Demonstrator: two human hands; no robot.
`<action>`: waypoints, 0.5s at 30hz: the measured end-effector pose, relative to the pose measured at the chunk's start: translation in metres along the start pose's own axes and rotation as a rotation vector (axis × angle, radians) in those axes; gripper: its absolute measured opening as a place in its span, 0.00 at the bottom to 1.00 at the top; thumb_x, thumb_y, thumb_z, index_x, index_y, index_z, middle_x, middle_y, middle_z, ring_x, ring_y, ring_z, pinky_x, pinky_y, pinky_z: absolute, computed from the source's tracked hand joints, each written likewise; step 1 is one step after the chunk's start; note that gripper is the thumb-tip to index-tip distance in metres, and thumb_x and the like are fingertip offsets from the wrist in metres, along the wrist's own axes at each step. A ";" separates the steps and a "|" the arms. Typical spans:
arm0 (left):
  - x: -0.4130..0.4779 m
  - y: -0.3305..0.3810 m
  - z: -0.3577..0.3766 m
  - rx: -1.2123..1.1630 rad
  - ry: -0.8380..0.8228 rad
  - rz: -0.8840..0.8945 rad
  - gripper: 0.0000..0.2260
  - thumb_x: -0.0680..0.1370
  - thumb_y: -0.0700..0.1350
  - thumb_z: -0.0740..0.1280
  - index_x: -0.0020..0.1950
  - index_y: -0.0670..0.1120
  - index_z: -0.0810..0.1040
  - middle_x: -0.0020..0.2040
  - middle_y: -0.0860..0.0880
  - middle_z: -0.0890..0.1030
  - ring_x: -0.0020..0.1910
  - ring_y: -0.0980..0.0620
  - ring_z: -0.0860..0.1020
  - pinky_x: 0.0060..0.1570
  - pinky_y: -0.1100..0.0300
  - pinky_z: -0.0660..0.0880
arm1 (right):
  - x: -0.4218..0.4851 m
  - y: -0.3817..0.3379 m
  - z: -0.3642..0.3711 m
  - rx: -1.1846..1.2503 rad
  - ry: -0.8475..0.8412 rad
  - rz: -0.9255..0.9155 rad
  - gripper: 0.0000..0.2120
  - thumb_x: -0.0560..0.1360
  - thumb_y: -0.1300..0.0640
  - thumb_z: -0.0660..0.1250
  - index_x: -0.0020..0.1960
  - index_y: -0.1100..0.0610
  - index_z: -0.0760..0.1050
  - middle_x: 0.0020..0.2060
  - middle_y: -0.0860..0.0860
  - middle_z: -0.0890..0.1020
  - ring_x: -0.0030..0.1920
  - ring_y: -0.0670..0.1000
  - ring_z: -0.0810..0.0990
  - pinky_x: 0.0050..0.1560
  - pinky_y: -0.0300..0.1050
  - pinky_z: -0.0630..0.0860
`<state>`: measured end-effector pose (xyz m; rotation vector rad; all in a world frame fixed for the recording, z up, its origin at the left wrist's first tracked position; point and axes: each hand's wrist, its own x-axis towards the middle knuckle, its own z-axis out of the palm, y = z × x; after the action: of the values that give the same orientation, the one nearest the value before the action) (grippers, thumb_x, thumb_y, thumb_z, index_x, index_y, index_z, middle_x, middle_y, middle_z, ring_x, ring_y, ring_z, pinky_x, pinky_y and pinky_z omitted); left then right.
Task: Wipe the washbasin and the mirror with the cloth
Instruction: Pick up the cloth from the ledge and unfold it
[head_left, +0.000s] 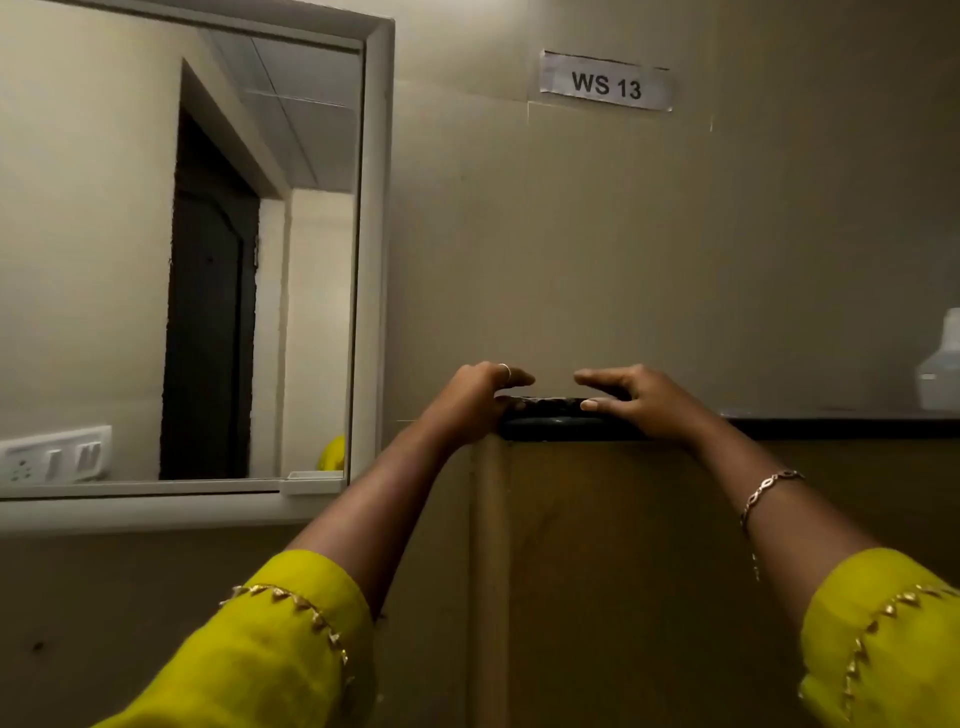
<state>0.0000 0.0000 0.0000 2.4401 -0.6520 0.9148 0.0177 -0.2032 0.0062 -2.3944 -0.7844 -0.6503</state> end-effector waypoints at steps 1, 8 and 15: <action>0.002 0.001 -0.001 -0.013 -0.020 0.002 0.16 0.76 0.36 0.63 0.64 0.41 0.72 0.64 0.43 0.75 0.64 0.49 0.73 0.60 0.67 0.66 | 0.002 0.001 -0.001 0.030 -0.013 0.002 0.21 0.75 0.59 0.65 0.68 0.57 0.69 0.66 0.53 0.73 0.66 0.50 0.71 0.64 0.41 0.65; 0.011 0.002 0.001 0.023 -0.028 0.016 0.13 0.74 0.30 0.63 0.56 0.40 0.80 0.54 0.42 0.82 0.51 0.50 0.80 0.47 0.72 0.71 | 0.014 -0.001 0.000 0.028 -0.036 0.024 0.13 0.74 0.64 0.66 0.58 0.60 0.78 0.55 0.55 0.81 0.57 0.51 0.78 0.58 0.41 0.70; 0.017 0.003 0.001 0.081 -0.036 0.000 0.10 0.73 0.35 0.67 0.53 0.41 0.81 0.52 0.42 0.82 0.52 0.47 0.79 0.54 0.58 0.75 | 0.019 -0.002 0.013 -0.167 0.172 0.022 0.11 0.72 0.65 0.67 0.52 0.56 0.81 0.51 0.55 0.84 0.53 0.53 0.80 0.54 0.43 0.75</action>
<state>0.0105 -0.0077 0.0120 2.5339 -0.6393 0.9158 0.0339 -0.1867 0.0082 -2.4511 -0.6529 -0.9313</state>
